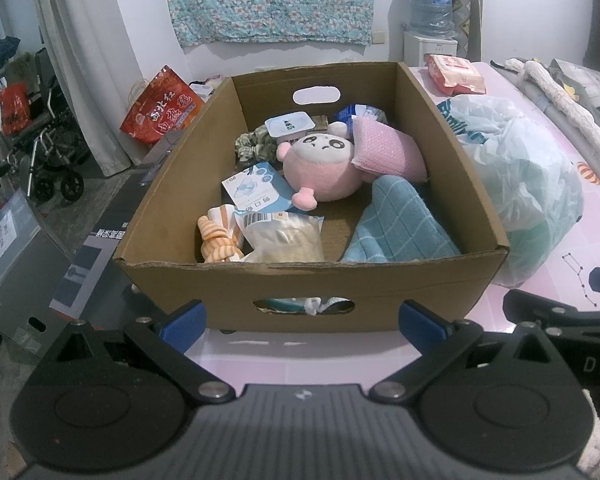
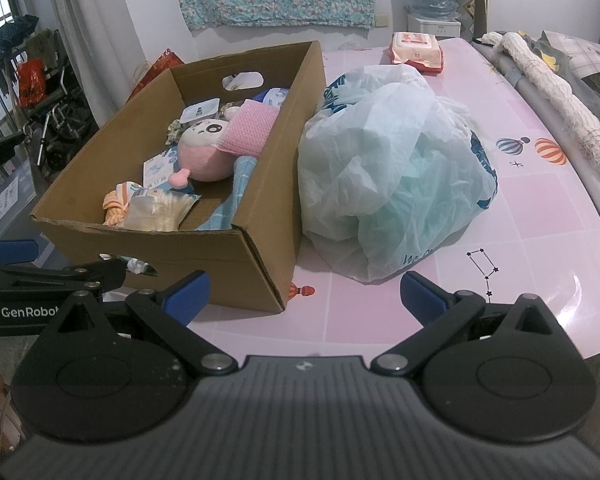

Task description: Organize soft objects

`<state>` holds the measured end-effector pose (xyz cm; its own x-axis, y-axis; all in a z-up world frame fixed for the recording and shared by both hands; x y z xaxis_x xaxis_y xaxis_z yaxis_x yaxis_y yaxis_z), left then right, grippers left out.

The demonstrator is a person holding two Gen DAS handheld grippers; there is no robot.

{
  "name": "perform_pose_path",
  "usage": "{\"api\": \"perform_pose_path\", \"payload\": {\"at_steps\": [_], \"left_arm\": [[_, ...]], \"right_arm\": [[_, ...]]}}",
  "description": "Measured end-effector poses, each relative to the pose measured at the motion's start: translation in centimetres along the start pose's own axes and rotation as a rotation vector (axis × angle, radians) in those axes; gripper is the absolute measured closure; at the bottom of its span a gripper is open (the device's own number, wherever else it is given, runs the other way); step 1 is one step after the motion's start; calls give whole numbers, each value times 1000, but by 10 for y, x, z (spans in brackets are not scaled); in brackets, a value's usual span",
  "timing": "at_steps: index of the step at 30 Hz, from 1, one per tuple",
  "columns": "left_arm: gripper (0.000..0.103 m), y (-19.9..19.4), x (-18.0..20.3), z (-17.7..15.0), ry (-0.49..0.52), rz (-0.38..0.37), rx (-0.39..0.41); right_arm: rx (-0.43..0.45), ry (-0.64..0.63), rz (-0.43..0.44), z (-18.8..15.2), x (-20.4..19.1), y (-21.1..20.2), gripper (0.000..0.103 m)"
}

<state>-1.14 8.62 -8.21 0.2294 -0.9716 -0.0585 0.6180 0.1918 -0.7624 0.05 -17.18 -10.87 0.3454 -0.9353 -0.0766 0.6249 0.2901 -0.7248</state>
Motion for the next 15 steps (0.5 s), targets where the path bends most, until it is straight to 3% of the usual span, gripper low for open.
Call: {"api": "perform_pose_path", "payload": {"at_steps": [15], "left_arm": [[0, 0, 1, 0, 2, 3, 1]], "right_arm": [[0, 4, 3, 0, 1, 0, 1]]}}
Point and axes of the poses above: each gripper's, at about its wrist camera, not at the fingertips, and y roughly the way its jaws point, x to its right, z to its top, the point moved 8 cm from there along y, roughly the way its jaws point, and after that the axes turned 9 degrees about -y, right-handed, at the moved point
